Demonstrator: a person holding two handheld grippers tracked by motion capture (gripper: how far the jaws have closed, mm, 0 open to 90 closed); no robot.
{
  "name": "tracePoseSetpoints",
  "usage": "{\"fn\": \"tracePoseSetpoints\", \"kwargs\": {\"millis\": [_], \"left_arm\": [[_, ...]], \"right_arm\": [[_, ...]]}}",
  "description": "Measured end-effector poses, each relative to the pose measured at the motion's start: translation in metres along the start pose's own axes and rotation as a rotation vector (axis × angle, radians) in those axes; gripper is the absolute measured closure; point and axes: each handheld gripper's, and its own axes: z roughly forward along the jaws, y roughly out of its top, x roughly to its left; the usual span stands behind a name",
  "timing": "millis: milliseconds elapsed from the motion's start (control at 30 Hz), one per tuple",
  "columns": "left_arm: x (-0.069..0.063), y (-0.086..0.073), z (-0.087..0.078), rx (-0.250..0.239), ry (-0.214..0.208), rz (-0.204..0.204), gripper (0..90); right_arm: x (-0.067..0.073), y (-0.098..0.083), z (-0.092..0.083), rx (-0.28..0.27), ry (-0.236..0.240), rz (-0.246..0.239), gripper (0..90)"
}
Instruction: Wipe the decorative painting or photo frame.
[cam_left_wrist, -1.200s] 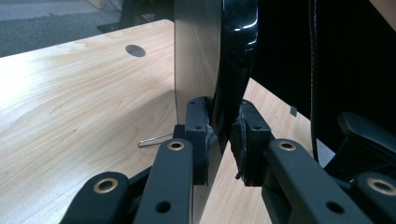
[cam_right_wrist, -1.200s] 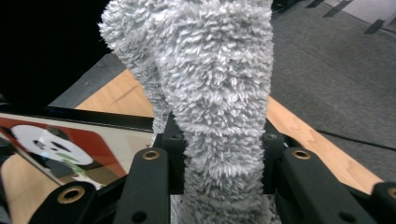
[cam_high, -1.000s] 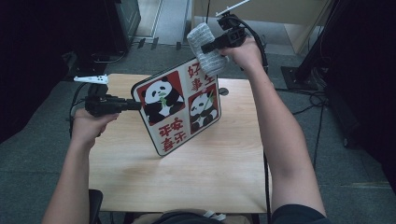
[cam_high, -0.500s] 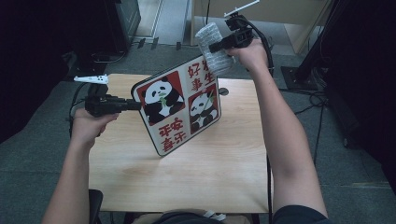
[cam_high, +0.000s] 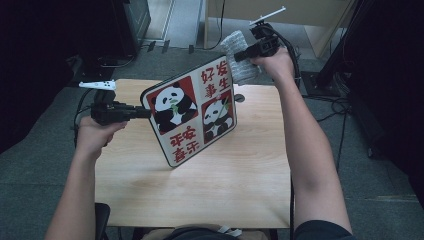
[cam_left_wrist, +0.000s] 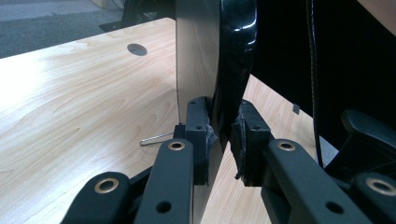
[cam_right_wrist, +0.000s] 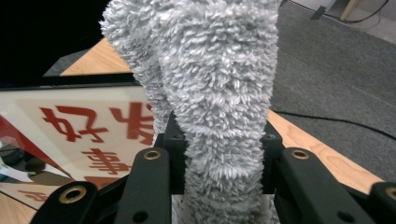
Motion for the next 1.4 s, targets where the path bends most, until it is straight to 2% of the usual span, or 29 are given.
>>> {"fn": "tracePoseSetpoints", "kwargs": {"millis": [133, 367, 1400], "left_arm": [[0.000, 0.000, 0.000, 0.000, 0.002, 0.001, 78.3], [0.000, 0.000, 0.000, 0.000, 0.001, -0.001, 78.2], [0.000, -0.001, -0.001, 0.003, 0.002, 0.001, 78.3]], "right_arm": [[-0.003, -0.006, 0.003, 0.007, 0.012, -0.002, 67.2], [-0.008, -0.014, 0.008, 0.023, -0.007, 0.000, 67.3], [-0.019, -0.047, 0.028, 0.016, 0.013, 0.002, 67.6]]}}
